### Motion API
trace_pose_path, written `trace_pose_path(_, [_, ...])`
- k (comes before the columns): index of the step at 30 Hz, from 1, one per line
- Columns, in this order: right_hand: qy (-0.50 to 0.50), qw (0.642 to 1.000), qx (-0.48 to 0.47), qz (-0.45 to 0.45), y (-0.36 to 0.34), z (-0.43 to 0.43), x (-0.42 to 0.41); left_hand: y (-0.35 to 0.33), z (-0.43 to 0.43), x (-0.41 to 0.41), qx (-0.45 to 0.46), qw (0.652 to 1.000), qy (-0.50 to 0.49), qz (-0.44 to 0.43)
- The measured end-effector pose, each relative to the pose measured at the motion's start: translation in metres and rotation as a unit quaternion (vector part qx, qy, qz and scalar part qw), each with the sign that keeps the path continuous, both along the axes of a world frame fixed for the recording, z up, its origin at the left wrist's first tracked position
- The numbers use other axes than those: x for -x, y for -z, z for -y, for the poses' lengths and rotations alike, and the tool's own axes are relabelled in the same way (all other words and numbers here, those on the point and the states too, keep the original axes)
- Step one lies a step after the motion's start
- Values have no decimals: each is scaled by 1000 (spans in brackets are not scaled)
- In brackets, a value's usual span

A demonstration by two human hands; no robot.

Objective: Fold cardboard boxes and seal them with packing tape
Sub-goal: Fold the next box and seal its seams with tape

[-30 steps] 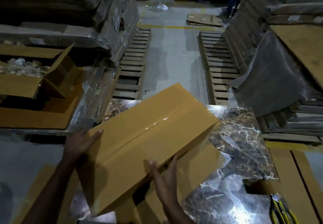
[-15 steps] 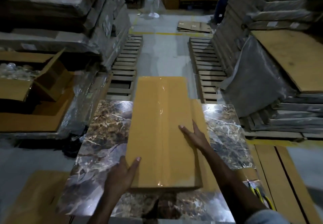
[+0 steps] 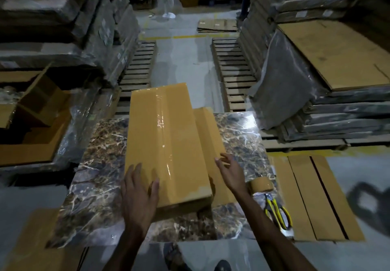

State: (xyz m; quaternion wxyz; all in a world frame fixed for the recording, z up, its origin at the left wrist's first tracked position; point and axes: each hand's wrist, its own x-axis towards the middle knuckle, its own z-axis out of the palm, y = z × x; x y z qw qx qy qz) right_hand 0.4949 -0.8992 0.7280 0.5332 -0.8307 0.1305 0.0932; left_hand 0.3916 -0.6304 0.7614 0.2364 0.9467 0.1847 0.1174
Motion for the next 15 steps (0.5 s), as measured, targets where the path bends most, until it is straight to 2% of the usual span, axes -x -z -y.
trace_pose_path(2, [106,992,35,60,11,37,14,-4,42,0,6,996,80,47])
trace_pose_path(4, [202,971,85,95,24,79,30,-3,89,-1,33,983,174,54])
trace_pose_path(7, [272,948,153,53,58,134,59,10,153,-10,56,960,272,22])
trace_pose_path(9, [235,949,210,-24,86,156,77,21,190,-23,51,942,331,-10])
trace_pose_path(11, [136,949,268,-93,111,165,89,35,224,-41,47,923,378,-64])
trace_pose_path(13, [53,930,336,-139,131,168,97,52,255,-60,38,907,400,-130])
trace_pose_path(15, [12,904,399,-155,141,162,102,70,273,-75,35,895,397,-200])
